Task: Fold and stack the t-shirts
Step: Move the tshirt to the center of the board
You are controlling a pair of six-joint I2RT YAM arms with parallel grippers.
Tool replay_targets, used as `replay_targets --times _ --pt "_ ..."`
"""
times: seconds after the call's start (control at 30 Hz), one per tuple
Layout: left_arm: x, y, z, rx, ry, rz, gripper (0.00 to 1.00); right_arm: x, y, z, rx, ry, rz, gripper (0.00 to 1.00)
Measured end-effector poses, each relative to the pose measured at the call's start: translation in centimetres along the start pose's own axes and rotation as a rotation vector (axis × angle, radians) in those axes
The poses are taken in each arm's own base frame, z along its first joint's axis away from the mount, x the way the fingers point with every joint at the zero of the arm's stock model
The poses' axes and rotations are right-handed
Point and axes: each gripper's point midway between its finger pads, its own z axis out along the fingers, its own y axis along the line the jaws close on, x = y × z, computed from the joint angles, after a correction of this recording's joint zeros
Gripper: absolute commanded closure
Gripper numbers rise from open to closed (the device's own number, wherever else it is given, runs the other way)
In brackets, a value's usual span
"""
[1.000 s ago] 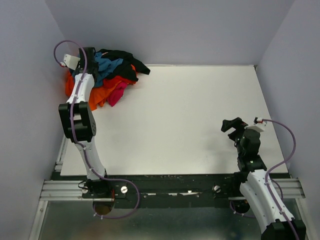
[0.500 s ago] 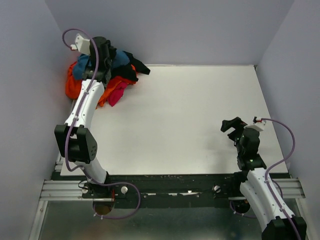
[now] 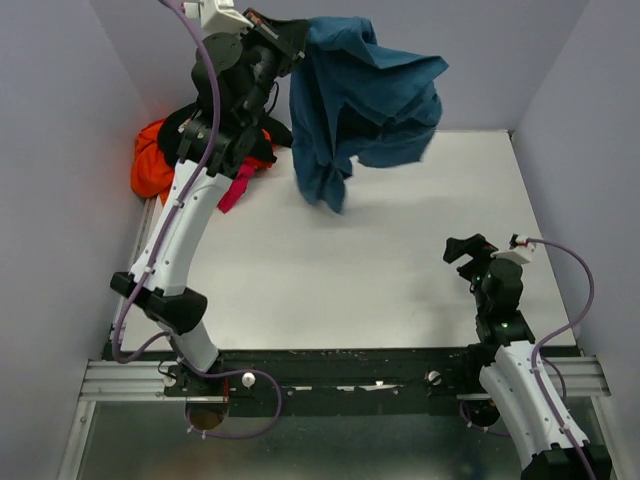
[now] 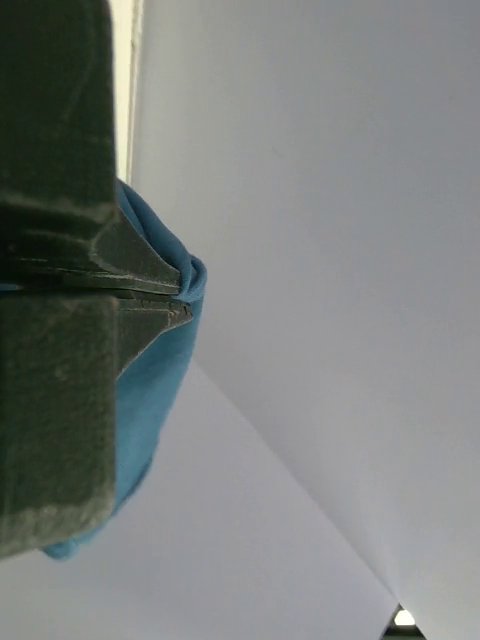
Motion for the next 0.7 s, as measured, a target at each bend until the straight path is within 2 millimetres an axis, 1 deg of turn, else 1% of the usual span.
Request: replay_targets --times 0.03,0.07,0.1,0.13,0.17,0.2,0.27,0.3,0.33,0.4,0.43,0.47,0.5,0.57,0.63,0.7 --pt "-0.2 0.4 -0.8 -0.007 0.000 0.023 0.90 0.0 0.0 0.0 -0.002 -0.002 0.000 0.01" --pt "-0.1 1.0 -1.6 -0.025 0.007 0.038 0.79 -0.1 0.0 0.0 -0.002 -0.003 0.001 0.01" --pt "0.2 1.8 -2.4 -0.042 0.011 0.048 0.64 -0.1 0.1 0.0 -0.003 -0.004 0.001 0.01" --pt "1.6 4.1 -3.9 -0.081 0.029 0.062 0.42 -0.1 0.1 0.0 -0.002 -0.004 0.000 0.01" --pt "2.6 5.7 -5.4 -0.117 0.049 0.067 0.20 -0.1 0.0 0.0 -0.002 -0.002 0.000 0.01" --pt "3.9 7.8 -6.6 -0.147 0.056 0.061 0.08 -0.1 0.0 -0.1 -0.002 -0.002 -0.001 0.01" --pt "7.9 13.2 -9.5 -0.238 0.101 0.046 0.05 -0.1 0.0 -0.1 -0.002 -0.002 -0.004 0.01" --pt "10.3 16.8 -11.2 -0.307 0.136 0.040 0.04 -0.1 0.0 -0.1 -0.003 -0.002 -0.007 0.01" --pt "12.5 19.9 -12.6 -0.371 0.172 0.040 0.04 0.0 0.1 -0.1 -0.005 0.000 -0.009 0.02" --pt "16.5 25.5 -15.6 -0.492 0.251 0.048 0.04 0.2 0.2 -0.1 -0.014 0.009 -0.018 0.03" --pt "18.2 27.9 -17.3 -0.552 0.297 0.060 0.05 0.3 0.2 0.0 -0.018 0.017 -0.024 0.05" --pt "19.2 29.3 -18.4 -0.585 0.326 0.066 0.05 0.6 0.2 0.1 -0.020 0.029 -0.030 0.08" --pt "19.8 29.8 -19.0 -0.593 0.348 0.070 0.05 1.0 0.2 0.2 -0.019 0.046 -0.036 0.11" --pt "20.4 29.5 -19.3 -0.570 0.379 0.069 0.08 1.7 0.0 0.5 -0.011 0.087 -0.049 0.12" --pt "20.6 28.2 -19.1 -0.513 0.401 0.072 0.08 2.3 0.1 0.9 -0.007 0.126 -0.060 0.18" --pt "21.2 26.7 -19.0 -0.448 0.427 0.085 0.09 2.8 0.0 1.3 0.005 0.163 -0.066 0.19"
